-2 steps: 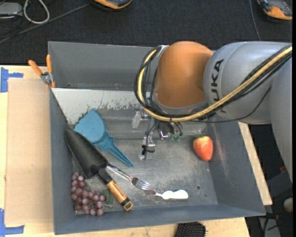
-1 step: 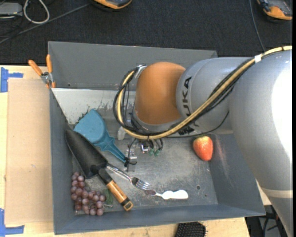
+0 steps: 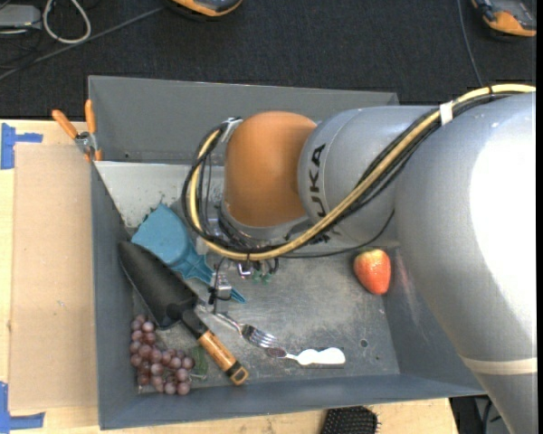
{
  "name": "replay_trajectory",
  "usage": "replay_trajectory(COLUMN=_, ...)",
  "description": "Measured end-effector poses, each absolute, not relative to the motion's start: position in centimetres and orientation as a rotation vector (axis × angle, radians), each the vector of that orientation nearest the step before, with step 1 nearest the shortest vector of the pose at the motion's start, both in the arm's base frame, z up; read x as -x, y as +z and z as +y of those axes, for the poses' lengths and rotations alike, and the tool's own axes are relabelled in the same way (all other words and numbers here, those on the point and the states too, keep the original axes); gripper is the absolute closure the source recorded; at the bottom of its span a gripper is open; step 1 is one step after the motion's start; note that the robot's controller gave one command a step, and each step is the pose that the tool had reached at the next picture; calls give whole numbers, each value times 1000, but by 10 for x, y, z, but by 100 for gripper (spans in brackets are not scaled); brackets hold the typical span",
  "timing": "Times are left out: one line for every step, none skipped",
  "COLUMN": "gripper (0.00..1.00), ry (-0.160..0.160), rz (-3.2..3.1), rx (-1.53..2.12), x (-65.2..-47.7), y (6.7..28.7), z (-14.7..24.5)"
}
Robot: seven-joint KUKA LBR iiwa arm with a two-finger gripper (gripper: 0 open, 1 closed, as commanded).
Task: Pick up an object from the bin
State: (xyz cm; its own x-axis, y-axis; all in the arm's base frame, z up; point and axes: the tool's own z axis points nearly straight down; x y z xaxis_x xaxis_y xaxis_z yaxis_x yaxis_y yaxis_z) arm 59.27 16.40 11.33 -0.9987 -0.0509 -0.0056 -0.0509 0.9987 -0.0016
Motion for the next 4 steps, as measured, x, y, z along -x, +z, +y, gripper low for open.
replay_trajectory(gripper=0, ry=-2, rz=3131, rx=106, x=-614, y=89, z=181)
replay_trajectory(gripper=0, ry=4, rz=3123, rx=115, x=-617, y=65, z=186)
replay_trajectory(gripper=0, ry=6, rz=3124, rx=1, x=-613, y=69, z=186)
replay_trajectory(gripper=0, ry=7, rz=3114, rx=141, x=-620, y=71, z=190)
